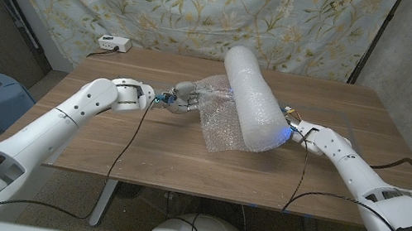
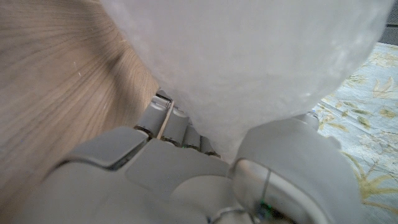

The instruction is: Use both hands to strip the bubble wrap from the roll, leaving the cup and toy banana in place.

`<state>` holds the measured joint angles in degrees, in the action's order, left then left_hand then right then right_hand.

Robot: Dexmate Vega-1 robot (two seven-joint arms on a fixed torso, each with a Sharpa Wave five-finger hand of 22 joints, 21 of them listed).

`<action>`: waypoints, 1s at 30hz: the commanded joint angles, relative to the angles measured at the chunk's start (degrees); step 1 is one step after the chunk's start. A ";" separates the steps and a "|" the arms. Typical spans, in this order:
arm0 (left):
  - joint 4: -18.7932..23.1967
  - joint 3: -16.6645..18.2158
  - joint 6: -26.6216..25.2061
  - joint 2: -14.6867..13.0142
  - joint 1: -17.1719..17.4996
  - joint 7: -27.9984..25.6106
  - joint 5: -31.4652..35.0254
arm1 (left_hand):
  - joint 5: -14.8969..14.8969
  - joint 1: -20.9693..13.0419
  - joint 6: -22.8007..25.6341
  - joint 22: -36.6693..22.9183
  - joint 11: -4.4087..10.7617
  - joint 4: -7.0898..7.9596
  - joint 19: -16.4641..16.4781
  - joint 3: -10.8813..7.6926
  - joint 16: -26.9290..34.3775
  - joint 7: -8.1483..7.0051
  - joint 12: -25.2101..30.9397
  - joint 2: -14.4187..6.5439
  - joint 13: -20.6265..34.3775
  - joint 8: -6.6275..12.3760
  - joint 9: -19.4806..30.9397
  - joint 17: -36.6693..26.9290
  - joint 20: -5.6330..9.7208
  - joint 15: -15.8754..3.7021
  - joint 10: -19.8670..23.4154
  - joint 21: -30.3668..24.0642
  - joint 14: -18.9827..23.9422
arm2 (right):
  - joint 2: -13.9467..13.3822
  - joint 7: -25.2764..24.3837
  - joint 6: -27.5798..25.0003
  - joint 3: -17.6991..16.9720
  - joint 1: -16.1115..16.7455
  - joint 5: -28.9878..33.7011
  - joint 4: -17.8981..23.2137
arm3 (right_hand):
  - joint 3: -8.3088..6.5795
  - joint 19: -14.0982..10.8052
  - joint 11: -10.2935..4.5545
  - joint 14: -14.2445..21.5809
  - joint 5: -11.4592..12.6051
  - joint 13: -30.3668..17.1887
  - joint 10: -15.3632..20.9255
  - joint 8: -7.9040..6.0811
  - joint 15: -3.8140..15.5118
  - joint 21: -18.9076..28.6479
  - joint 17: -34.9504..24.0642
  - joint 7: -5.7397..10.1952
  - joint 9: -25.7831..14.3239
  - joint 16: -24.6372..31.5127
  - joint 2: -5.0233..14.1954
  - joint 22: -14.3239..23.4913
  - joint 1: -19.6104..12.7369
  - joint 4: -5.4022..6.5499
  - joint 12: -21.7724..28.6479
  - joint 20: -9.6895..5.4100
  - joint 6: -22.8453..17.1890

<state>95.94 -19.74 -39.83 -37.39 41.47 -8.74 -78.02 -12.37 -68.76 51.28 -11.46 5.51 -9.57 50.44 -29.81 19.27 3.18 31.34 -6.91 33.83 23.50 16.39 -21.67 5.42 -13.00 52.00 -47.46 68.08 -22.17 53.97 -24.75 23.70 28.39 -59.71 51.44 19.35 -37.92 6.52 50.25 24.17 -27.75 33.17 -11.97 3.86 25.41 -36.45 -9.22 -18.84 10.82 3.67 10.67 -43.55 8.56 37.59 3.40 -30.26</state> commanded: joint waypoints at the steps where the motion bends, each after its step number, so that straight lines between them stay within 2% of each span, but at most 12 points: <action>1: 0.92 0.44 -0.52 -1.34 0.17 -0.87 -0.39 | -0.24 -0.22 0.90 0.05 1.07 0.01 -0.40 -0.38 -0.08 0.68 0.13 0.33 0.38 0.29 0.05 -0.32 -0.02 0.01 1.54 -0.50 0.44 | 0.95 1.52 1.39 -0.17 -0.81 0.59 -2.42 | 0.13 0.04 0.09 -0.17 0.38 -0.12 -0.27 -0.09 -0.30 -0.15 -0.11 -0.54 -0.06 0.39 -0.15 0.11 0.65 0.12 -0.28 0.22 0.31; 11: 0.85 0.28 -0.91 -1.81 -0.10 -0.71 -0.56 | -0.21 -0.16 0.94 0.13 1.08 0.08 -0.67 -0.42 -0.26 0.73 -0.05 0.29 0.55 0.25 0.08 -0.37 0.00 0.05 1.61 -1.09 0.49 | 1.51 1.71 1.82 -0.56 -0.77 0.76 -3.10 | 0.05 0.17 0.32 -0.60 0.76 -0.15 -0.32 -0.17 -0.53 -0.42 0.39 -0.26 0.10 0.49 -0.27 0.12 0.98 0.07 -0.62 0.34 0.37; 30: 2.63 0.68 -1.19 -3.17 0.71 -0.73 -1.27 | -0.21 -0.25 1.06 0.25 1.02 -0.07 -0.84 -0.52 -0.39 0.64 -0.30 0.43 0.72 0.13 -0.03 -0.47 0.12 -0.03 1.96 -2.11 0.88 | 0.33 0.55 1.32 -1.56 1.45 -0.27 -0.13 | 0.01 0.44 0.85 -1.84 1.41 -0.31 -1.46 -0.06 -1.04 -0.92 1.65 -0.15 0.38 0.31 -0.53 0.13 1.69 0.06 -1.60 0.76 1.17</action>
<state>97.53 -19.23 -40.72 -39.76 41.77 -9.45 -78.95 -12.35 -68.76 51.49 -11.18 5.31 -9.57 49.61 -29.79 19.06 3.38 30.76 -6.90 33.83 23.50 16.13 -21.95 5.42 -13.00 52.20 -49.00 68.50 -21.16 54.93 -23.17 22.59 28.85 -59.30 50.16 19.36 -37.30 7.34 48.73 25.22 -27.77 32.16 -11.97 2.74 24.57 -34.75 -9.40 -18.33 10.88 3.21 10.68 -42.50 8.55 36.29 4.00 -29.41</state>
